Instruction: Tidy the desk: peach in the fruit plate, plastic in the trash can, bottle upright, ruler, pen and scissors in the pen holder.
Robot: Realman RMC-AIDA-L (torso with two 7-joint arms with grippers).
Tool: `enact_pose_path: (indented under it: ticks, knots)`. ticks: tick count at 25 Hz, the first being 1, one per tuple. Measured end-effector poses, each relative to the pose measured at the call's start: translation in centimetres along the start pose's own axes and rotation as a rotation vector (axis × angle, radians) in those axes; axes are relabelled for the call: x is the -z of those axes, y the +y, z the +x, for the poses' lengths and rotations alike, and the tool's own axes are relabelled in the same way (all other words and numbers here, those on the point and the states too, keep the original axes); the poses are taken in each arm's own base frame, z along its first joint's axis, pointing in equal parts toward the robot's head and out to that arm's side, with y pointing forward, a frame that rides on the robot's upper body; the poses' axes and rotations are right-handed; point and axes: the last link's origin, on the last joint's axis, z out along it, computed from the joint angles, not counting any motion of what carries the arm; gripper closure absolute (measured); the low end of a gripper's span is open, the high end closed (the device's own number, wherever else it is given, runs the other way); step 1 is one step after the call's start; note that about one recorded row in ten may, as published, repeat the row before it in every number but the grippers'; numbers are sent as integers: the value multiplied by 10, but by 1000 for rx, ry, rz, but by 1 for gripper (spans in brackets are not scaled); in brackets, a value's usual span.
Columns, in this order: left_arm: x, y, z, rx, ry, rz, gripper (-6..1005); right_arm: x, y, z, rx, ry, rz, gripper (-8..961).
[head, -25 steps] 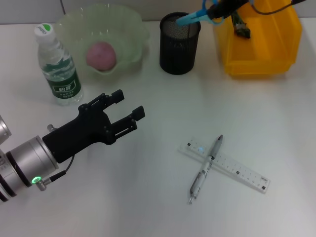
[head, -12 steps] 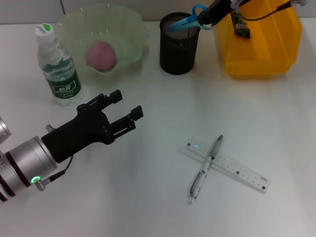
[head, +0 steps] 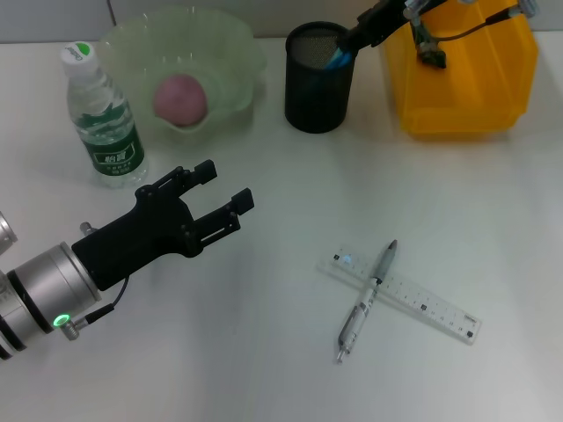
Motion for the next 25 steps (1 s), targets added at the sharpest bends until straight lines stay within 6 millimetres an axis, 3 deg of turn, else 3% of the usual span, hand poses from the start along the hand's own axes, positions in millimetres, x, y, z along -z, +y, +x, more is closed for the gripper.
enact_pose_path:
  ticks: [7, 13, 19, 25]
  knots:
    - [0, 0, 0, -4, -8, -8, 221, 2, -2, 7, -25, -51, 18, 421]
    - [2, -2, 1, -16, -16, -14, 222, 20, -2, 18, -88, -182, -27, 298]
    - [9, -3, 2, -61, -72, -67, 222, 46, 12, 40, -141, -204, -256, 226]
    - [21, 1, -1, -171, -194, -196, 222, 53, 31, 48, -127, -96, -402, 225]
